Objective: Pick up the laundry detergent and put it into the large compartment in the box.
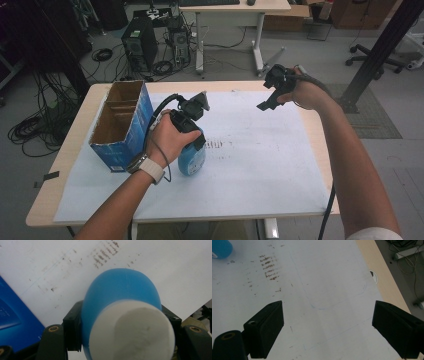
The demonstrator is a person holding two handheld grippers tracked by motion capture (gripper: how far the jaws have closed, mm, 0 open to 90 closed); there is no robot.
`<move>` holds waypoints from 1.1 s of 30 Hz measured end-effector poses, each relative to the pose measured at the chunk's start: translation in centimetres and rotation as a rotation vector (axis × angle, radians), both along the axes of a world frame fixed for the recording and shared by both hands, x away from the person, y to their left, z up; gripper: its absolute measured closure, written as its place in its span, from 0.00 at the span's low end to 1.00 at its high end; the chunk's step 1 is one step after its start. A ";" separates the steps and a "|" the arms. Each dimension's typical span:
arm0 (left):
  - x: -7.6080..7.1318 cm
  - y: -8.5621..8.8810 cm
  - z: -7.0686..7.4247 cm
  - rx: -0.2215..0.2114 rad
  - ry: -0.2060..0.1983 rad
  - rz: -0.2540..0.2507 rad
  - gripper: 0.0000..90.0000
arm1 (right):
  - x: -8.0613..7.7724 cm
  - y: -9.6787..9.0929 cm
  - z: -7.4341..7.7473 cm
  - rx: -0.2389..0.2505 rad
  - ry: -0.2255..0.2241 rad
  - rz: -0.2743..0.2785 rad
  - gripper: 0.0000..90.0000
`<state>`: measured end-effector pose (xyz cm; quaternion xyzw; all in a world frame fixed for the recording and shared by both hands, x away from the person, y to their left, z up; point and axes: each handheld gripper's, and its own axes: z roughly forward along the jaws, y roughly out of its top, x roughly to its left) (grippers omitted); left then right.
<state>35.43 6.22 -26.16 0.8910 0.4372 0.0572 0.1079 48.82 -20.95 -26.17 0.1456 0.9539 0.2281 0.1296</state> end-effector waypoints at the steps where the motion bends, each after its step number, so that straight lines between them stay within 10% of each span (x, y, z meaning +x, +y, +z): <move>1: 0.0 0.0 0.1 0.000 0.000 0.003 0.41 | 0.0 0.0 0.0 -0.001 0.000 0.000 0.12; 33: -0.6 1.4 5.6 0.022 -0.005 0.061 0.41 | -0.3 -0.1 0.2 -0.001 -0.007 0.001 0.12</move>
